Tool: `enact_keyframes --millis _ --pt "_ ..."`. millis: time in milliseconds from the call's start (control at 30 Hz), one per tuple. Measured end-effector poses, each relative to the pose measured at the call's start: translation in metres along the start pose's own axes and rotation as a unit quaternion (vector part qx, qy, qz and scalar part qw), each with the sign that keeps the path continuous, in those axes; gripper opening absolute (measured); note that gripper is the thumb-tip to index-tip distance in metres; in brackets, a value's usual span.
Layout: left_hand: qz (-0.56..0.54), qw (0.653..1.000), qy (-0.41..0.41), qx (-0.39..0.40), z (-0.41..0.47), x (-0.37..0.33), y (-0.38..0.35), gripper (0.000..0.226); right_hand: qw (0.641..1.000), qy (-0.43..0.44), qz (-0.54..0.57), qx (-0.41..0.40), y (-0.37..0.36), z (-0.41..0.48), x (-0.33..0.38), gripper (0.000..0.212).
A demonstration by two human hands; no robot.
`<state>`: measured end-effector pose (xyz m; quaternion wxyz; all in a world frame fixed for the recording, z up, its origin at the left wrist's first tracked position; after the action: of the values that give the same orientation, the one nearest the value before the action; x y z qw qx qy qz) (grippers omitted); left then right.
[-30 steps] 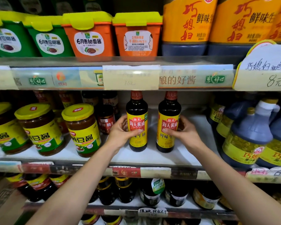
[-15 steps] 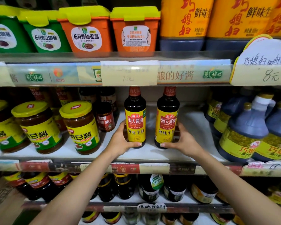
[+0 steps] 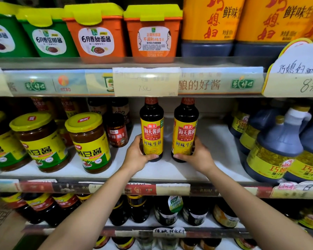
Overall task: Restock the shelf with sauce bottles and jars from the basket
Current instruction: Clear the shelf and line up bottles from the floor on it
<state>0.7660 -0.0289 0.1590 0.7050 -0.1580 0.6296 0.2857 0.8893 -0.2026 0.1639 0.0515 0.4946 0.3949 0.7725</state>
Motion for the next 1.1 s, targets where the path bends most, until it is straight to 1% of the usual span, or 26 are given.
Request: enact_keyframes --millis 200,367,533,667,767,867,967,1100 --pt "-0.026 0.999 0.024 -0.035 0.022 0.001 -0.005 0.074 0.999 -0.04 0.01 0.019 -0.011 0.024 0.0 0.08" --pt "-0.024 0.998 0.031 -0.055 0.044 0.008 -0.006 0.069 0.999 -0.043 0.023 -0.006 -0.018 0.044 0.001 0.072" --pt "-0.071 0.995 0.021 -0.062 0.063 0.016 -0.008 0.061 0.998 -0.031 0.049 -0.018 -0.026 0.066 0.002 0.067" --pt "-0.049 0.995 0.012 -0.082 0.079 0.02 -0.008 0.052 0.999 -0.029 0.039 -0.021 -0.032 0.082 -0.001 0.067" --pt "-0.018 0.996 -0.003 -0.088 0.093 0.018 -0.008 0.054 0.999 -0.03 0.027 -0.018 -0.033 0.095 -0.002 0.068" --pt "-0.034 0.995 -0.02 -0.092 0.102 0.017 -0.009 0.056 0.999 -0.033 0.025 -0.013 -0.035 0.106 -0.003 0.07" --pt "-0.027 0.995 -0.034 -0.087 0.109 0.019 -0.008 0.057 0.998 -0.034 0.026 -0.035 -0.036 0.112 -0.004 0.064" --pt "-0.04 0.995 -0.029 -0.084 0.117 0.025 -0.008 0.058 0.998 -0.036 0.029 -0.042 -0.038 0.122 -0.005 0.065"
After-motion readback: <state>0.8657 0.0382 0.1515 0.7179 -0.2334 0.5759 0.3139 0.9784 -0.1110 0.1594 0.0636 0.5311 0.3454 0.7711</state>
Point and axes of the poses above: each hand's wrist, its own z-axis towards the middle knuckle, its own y-axis out of the back of the hand, x = y × z, the point moved 6 cm from there along z, towards the middle knuckle, and after that the axes turned 10 degrees about -z, right-handed, at the moved point
